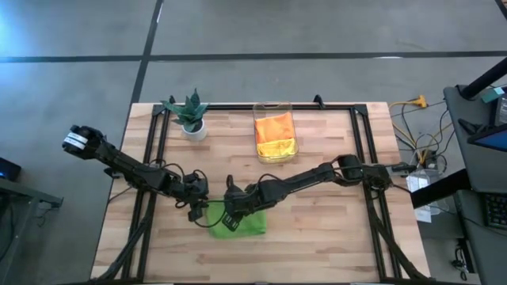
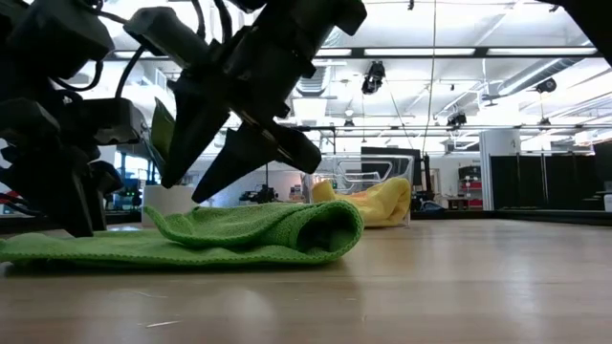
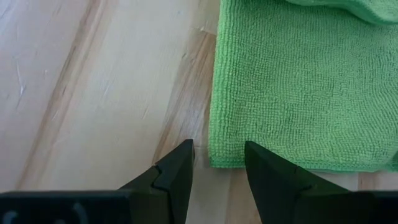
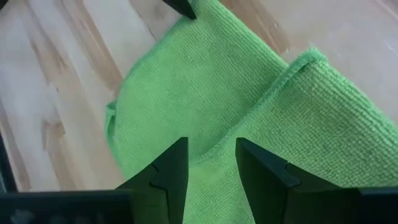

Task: Fold microfiber towels
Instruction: Fold the green towel

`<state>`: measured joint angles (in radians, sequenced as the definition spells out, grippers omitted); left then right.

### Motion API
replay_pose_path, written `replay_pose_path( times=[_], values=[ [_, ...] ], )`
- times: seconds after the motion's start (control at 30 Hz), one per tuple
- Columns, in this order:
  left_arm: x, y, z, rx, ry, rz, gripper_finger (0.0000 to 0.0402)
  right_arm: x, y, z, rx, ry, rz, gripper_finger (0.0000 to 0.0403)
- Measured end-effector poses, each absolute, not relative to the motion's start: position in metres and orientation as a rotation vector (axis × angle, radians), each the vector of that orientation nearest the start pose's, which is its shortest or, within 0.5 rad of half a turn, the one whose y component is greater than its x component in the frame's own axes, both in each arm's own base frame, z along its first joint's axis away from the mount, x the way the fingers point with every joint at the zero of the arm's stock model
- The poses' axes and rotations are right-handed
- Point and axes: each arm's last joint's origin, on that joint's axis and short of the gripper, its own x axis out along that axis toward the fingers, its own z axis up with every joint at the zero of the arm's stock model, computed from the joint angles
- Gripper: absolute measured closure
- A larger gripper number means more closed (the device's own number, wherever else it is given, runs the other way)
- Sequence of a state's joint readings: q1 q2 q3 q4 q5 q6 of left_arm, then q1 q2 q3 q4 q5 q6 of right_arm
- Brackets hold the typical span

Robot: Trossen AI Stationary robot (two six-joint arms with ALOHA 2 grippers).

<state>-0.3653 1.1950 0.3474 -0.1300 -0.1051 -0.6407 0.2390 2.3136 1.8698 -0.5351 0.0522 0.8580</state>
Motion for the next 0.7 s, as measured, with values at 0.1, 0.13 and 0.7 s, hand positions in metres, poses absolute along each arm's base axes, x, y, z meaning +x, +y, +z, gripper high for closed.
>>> replay_pose_path(
  times=[0.1,0.13,0.7],
  values=[
    [0.1727,-0.0628,0.1245,-0.359,0.982,0.074,0.0270,0.4853,0.1171,0.1668,0.657,0.980,-0.245,0.0273],
    [0.1725,-0.0627,0.1242,-0.358,0.982,0.074,0.0270,0.4851,0.1173,0.1666,0.659,0.985,-0.241,0.0273],
    [0.1733,-0.0627,0.1240,-0.360,0.958,0.075,0.0270,0.4840,0.1151,0.1616,0.677,0.991,-0.251,0.0280]
  ],
)
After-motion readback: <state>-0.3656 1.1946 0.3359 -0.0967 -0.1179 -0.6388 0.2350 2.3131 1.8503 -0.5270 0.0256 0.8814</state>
